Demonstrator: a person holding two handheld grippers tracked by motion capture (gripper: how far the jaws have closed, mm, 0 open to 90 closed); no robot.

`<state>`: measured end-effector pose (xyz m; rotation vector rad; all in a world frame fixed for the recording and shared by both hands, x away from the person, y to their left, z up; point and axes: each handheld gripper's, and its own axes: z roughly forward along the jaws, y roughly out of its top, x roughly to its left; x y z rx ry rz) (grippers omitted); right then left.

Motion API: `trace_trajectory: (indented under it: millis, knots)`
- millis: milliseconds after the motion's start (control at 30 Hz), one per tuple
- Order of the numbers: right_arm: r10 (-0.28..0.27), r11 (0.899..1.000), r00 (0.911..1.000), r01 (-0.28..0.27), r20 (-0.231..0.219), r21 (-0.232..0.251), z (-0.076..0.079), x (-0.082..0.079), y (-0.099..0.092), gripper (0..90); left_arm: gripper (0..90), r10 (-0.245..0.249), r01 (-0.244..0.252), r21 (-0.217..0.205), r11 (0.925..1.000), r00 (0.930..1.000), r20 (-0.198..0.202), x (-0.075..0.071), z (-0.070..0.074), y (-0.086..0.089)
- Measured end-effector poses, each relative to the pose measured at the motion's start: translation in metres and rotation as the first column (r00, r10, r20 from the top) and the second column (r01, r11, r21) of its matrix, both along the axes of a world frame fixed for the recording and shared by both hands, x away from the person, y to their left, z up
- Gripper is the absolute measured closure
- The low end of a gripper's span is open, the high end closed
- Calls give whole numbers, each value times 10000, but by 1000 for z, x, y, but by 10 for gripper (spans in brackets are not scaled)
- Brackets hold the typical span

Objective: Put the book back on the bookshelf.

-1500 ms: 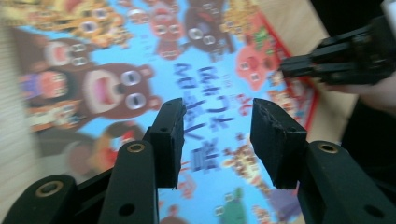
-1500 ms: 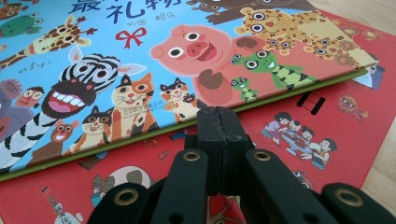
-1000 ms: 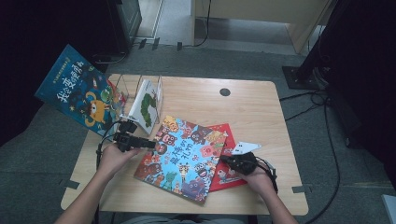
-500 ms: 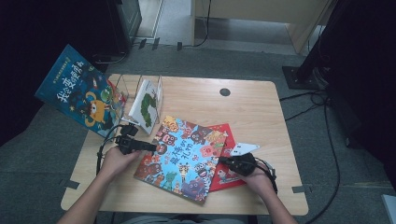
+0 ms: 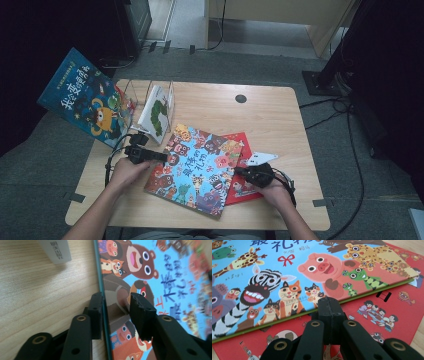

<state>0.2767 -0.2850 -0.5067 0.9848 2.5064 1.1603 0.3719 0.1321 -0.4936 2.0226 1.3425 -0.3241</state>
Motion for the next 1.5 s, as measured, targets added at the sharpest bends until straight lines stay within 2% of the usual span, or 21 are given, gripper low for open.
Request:
trace_trajectory:
  millis: [100, 200, 333, 433, 467, 567, 733, 767, 867, 1133, 1167, 1300, 1367, 1467, 1500]
  knots:
    - [-58, 10000, 10000, 58, 44, -34, 0, 1, -2, 900, 652, -63, 64, 115, 9999, 9999, -86, 0, 2, -3]
    - [-112, 9999, 9999, 112, 42, -20, 0, 1, -2, 900, 654, 15, -16, -39, 10000, 9996, -289, 1, 2, -2]
    - [-107, 9999, 9999, 107, 52, 5, -1, 1, -3, 900, 670, 0, -1, -43, 10000, 9997, -261, 1, 7, 0]
    - [-93, 10000, 10000, 93, 33, 8, -1, 1, -3, 900, 708, 180, -200, -659, 9976, 9994, -310, 2, 12, 6]
    - [-95, 10000, 9999, 95, 34, 5, -1, 1, -3, 900, 712, 183, -195, -713, 9973, 9997, -167, 1, 16, 6]
    - [-100, 9999, 9999, 100, 30, 12, -1, 1, -4, 900, 711, 74, -75, -441, 9990, 10000, -36, 2, 20, 3]
    - [-44, 9999, 9999, 45, 166, -94, -1, 1, -3, 900, 700, -73, 77, 211, 9997, 9997, -234, 3, 7, -3]
    - [-33, 9999, 9998, 35, 175, -102, 0, 1, -3, 900, 695, -96, 104, 235, 9997, 9995, -306, 4, 4, -3]
    - [2, 9999, 9998, 0, 193, -104, 0, 1, -3, 900, 698, 17, -19, -47, 10000, 9994, -358, 3, 1, -1]
    - [141, 9994, 9990, -128, 416, -315, 0, 0, -2, 900, 674, -252, 254, 100, 9996, 9996, -146, 2, 0, -3]
    - [155, 9994, 9989, -141, 439, -313, 0, 0, -2, 900, 668, -324, 326, 224, 9992, 9994, -127, 2, 0, -4]
    - [176, 9994, 9989, -162, 443, -318, 0, -1, -3, 900, 594, -600, 614, 218, 9979, 9966, -571, 1, -2, -3]
    - [158, 9994, 9990, -145, 420, -316, 0, -1, -3, 900, 606, -627, 647, 257, 9976, 9956, -700, -1, -2, -2]
    - [95, 9996, 9995, -87, 299, -260, 0, -1, -4, 900, 620, -551, 555, -4, 9985, 9904, -1266, 2, -4, 2]
    - [103, 9996, 9996, -96, 268, -277, 0, -1, -4, 900, 629, -622, 627, 3, 9980, 9901, -1258, 2, -4, 3]
